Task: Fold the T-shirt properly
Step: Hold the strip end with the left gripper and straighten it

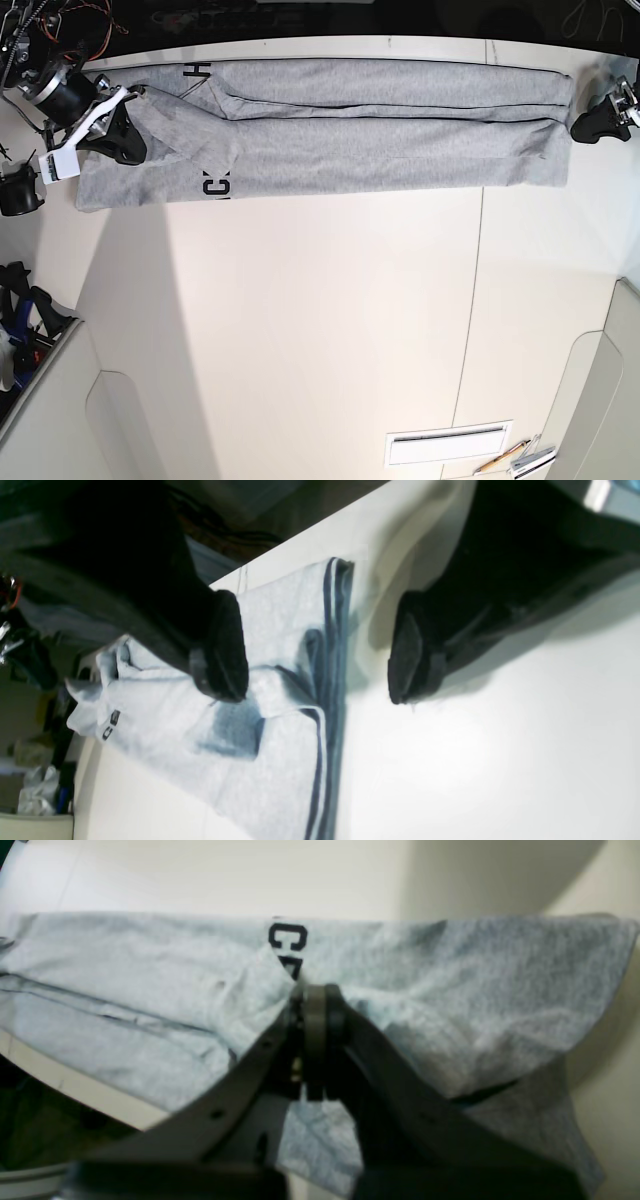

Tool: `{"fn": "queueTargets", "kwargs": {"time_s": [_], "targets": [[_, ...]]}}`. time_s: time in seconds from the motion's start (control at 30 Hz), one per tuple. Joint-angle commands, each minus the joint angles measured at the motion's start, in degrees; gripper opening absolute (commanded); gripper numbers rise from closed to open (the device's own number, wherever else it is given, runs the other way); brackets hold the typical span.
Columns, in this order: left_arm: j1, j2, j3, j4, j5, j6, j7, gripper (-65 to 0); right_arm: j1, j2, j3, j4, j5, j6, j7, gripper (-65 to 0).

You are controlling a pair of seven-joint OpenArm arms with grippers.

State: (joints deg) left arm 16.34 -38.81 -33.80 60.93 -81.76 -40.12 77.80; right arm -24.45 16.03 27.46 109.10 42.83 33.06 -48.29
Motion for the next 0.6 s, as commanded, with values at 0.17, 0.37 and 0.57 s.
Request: {"fn": "queueTargets", "kwargs": {"time_s": [0.17,0.37,0.57], "targets": [[0.0,0.6,0.5,2.8,0.5,0.1,0.5,-17.6,0.2,0.6,0.3,0.6,1.1,0.3,0.9,-65.0],[0.0,0.9,5.3,3.3,-2.1,0.1,0.5,-17.6,0.1,0.6,0.3,0.6,1.1,0.3,0.9,-65.0],[0.0,0.9,9.0,3.3,-2.0,0.1,0.0,-17.6,0.2,0.6,0.3,0.6,1.1,0.3,0.9,-65.0]]}}
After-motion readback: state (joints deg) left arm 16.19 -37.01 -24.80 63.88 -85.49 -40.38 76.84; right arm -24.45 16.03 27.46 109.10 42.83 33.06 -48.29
